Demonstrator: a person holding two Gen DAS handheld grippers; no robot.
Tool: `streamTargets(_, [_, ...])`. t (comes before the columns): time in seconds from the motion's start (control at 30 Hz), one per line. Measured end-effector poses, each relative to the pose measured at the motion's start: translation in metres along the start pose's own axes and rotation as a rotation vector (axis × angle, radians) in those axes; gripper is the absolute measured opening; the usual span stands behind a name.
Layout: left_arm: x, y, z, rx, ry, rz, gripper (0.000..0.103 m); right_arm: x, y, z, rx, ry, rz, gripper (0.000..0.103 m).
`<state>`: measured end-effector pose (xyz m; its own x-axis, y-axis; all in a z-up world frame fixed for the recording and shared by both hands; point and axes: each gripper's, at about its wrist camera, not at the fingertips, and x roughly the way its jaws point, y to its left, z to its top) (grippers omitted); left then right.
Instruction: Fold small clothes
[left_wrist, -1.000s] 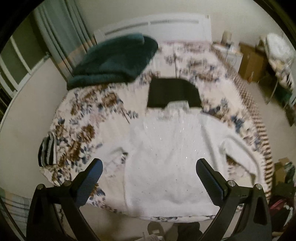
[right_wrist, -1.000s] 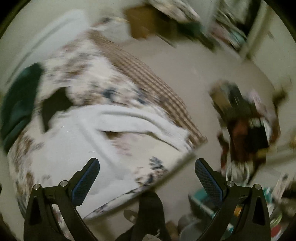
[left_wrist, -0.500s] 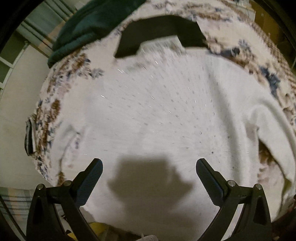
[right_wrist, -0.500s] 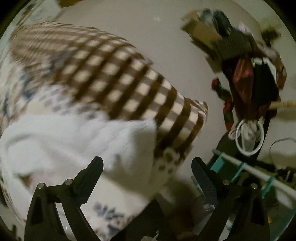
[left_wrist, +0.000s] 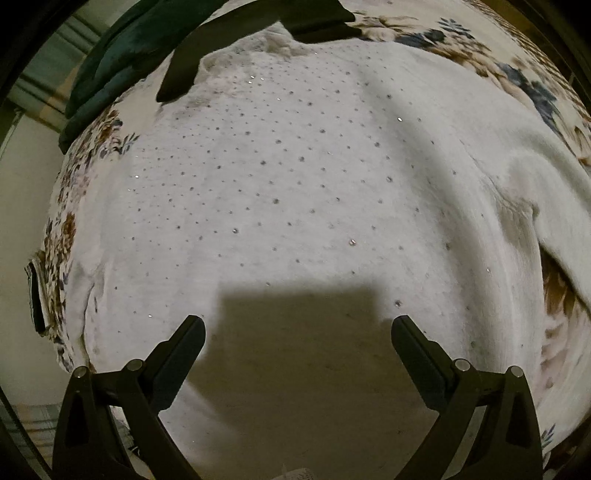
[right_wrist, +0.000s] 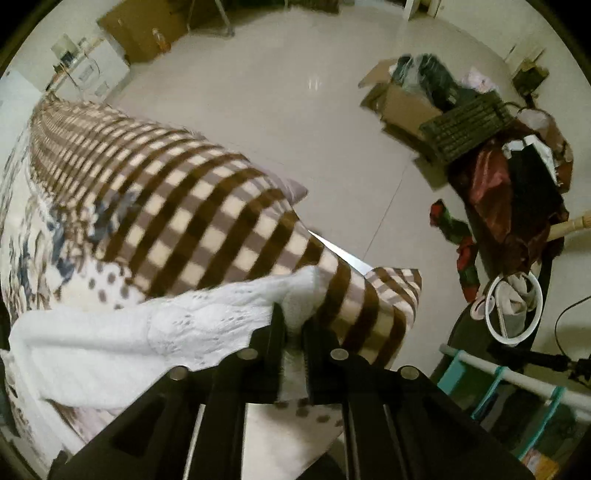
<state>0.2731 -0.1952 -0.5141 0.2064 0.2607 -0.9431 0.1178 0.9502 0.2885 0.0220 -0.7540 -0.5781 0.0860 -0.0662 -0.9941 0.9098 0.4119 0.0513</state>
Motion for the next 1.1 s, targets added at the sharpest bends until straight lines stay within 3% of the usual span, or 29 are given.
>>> streamTargets(0.03, [0.000,0.000,-0.001,0.001,0.000,-0.004,0.103,-0.008,-0.009,-0.001,0.021,0.014,-0.013,0.025])
streamTargets(0.07, [-0.001,0.000,-0.001,0.002,-0.002,-0.007,0.103,-0.008,-0.020,-0.002,0.059,0.026,0.005,0.043])
streamTargets(0.1, [-0.002,0.001,-0.002,0.004,-0.004,-0.009,0.103,-0.010,-0.029,-0.004,0.101,0.029,0.043,0.053])
streamTargets(0.23, [-0.001,0.005,-0.004,0.004,-0.006,-0.011,0.103,0.006,-0.062,-0.036,0.308,0.126,0.252,0.058])
streamTargets(0.33, [0.004,0.009,-0.006,-0.001,0.006,-0.009,0.103,0.032,-0.072,-0.057,0.443,0.193,0.353,0.058])
streamTargets(0.5, [0.010,0.021,-0.012,-0.032,0.024,-0.012,0.103,0.032,-0.062,-0.074,0.613,0.091,0.408,0.061])
streamTargets(0.53, [0.012,0.023,-0.013,-0.037,0.027,-0.011,0.103,0.028,-0.062,-0.073,0.636,0.044,0.415,0.060])
streamTargets(0.57, [0.014,0.027,-0.014,-0.045,0.032,-0.008,0.103,0.026,-0.066,-0.071,0.643,0.014,0.417,0.050])
streamTargets(0.6, [0.017,0.030,-0.016,-0.055,0.038,-0.007,0.103,0.024,-0.065,-0.067,0.646,-0.005,0.411,0.026])
streamTargets(0.63, [0.019,0.034,-0.017,-0.064,0.043,-0.007,0.103,0.024,-0.064,-0.063,0.647,-0.023,0.393,0.016])
streamTargets(0.67, [0.021,0.040,-0.018,-0.081,0.048,-0.006,0.103,0.021,-0.062,-0.062,0.647,-0.037,0.387,0.013])
streamTargets(0.8, [0.023,0.064,-0.022,-0.136,0.050,-0.001,0.103,-0.009,-0.034,-0.052,0.527,-0.111,0.335,0.011])
streamTargets(0.9, [0.026,0.094,-0.026,-0.197,0.057,0.009,0.103,-0.057,0.015,-0.049,0.330,-0.179,0.311,0.011])
streamTargets(1.0, [0.030,0.131,-0.032,-0.268,0.062,0.028,0.103,-0.101,0.084,-0.063,0.092,-0.215,0.307,0.010])
streamTargets(1.1, [0.035,0.171,-0.042,-0.333,0.069,0.054,0.103,-0.132,0.182,-0.097,-0.178,-0.207,0.325,0.010])
